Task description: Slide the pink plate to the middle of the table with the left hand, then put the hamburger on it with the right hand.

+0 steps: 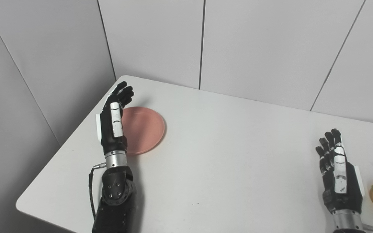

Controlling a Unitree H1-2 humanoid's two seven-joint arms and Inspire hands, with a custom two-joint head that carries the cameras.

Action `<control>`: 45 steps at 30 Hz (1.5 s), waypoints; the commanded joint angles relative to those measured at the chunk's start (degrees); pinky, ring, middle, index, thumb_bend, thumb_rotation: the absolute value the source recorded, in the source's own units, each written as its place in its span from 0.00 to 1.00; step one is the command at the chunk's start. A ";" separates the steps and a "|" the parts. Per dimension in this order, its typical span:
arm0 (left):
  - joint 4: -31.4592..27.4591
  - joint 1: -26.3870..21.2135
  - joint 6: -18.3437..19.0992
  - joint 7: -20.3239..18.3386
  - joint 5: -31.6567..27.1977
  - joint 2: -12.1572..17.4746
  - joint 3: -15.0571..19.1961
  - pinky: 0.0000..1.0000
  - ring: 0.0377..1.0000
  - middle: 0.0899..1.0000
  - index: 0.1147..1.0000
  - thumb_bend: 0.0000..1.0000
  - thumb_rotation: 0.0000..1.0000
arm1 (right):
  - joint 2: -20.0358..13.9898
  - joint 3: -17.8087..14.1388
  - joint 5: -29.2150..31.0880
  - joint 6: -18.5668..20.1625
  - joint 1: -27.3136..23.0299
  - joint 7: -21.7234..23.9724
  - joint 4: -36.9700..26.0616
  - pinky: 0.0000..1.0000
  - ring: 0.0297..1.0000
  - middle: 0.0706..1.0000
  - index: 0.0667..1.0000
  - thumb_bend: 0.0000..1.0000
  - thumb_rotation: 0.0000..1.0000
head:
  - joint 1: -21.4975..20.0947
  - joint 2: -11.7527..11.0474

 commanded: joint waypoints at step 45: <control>17.85 -3.13 5.41 -1.94 -3.21 10.09 -0.86 0.92 0.85 0.83 0.80 0.63 1.00 | -0.25 -0.92 0.14 -0.76 2.89 1.06 2.48 1.00 1.00 1.00 1.00 0.49 0.88 | -0.04 0.06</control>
